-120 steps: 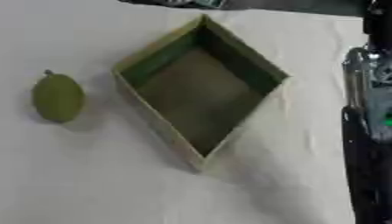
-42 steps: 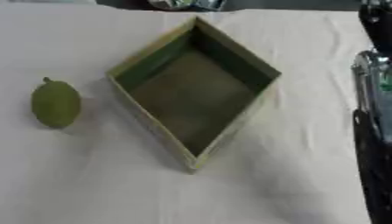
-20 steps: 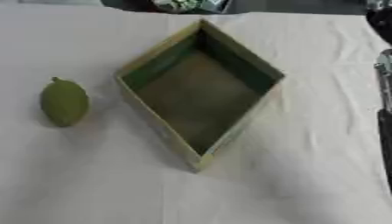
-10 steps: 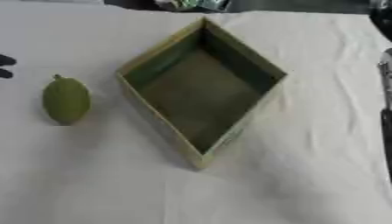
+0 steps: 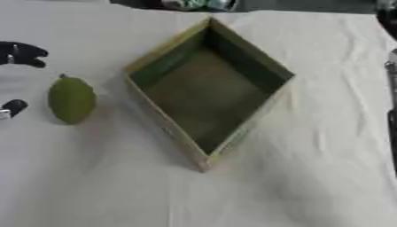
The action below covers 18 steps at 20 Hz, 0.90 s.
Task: Pick up objects on the table and place them in the box.
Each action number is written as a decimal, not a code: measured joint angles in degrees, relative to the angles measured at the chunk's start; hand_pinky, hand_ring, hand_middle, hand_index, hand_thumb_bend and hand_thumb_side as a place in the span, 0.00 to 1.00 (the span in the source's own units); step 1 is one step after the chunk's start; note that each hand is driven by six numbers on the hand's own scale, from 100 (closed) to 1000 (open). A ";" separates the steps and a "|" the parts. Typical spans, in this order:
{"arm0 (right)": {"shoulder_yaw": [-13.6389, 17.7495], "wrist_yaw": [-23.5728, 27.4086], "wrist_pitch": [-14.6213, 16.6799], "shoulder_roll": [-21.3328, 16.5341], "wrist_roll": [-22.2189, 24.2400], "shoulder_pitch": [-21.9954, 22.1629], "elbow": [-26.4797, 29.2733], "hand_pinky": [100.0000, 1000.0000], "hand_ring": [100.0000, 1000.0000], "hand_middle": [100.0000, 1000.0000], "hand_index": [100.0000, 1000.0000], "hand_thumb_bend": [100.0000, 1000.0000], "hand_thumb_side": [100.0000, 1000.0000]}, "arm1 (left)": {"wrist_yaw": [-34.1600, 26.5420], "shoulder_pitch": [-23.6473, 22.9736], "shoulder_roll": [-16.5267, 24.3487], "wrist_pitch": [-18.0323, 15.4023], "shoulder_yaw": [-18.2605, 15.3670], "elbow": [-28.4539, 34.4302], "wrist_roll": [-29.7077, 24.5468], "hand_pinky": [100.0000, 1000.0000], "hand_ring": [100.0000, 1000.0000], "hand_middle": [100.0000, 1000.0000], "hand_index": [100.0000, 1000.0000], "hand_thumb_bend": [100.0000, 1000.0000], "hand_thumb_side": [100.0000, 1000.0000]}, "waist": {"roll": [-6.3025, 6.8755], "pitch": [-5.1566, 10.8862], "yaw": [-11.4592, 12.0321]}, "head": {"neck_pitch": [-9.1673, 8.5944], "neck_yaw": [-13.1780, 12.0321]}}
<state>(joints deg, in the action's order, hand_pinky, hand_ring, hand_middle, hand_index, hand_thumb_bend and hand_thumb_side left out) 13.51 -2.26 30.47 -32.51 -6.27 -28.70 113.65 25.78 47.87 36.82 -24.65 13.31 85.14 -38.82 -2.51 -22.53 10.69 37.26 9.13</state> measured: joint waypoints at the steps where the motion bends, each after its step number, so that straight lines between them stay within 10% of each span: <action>1: -0.01 0.05 0.00 0.00 0.00 0.00 0.00 0.78 0.58 0.53 0.75 0.00 0.33 | 0.34 0.30 -0.35 -0.01 0.07 0.00 0.01 0.95 0.97 0.95 0.94 0.21 0.30 | 0.07 0.01 -0.01 | 0.02 0.00; 7: -0.13 0.33 -0.08 0.00 0.15 0.01 0.01 0.78 0.58 0.53 0.75 0.00 0.34 | 2.58 2.05 -1.78 -0.32 1.47 -0.74 0.32 0.96 0.97 0.94 0.95 0.31 0.62 | 0.32 0.21 -0.08 | 0.30 0.00; 18: -0.15 0.80 -0.18 0.09 0.42 0.00 0.01 0.78 0.58 0.53 0.75 0.00 0.36 | 7.34 3.31 -4.83 0.17 2.25 -5.36 -0.17 0.95 0.95 0.87 0.94 0.28 0.66 | 0.61 0.23 -0.66 | 0.44 -0.46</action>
<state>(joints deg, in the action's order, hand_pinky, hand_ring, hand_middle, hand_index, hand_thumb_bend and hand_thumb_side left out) 13.36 -1.46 30.29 -32.42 -5.85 -28.70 113.66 33.12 51.17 31.99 -24.48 15.56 79.78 -38.99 -1.90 -22.30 10.03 37.71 8.67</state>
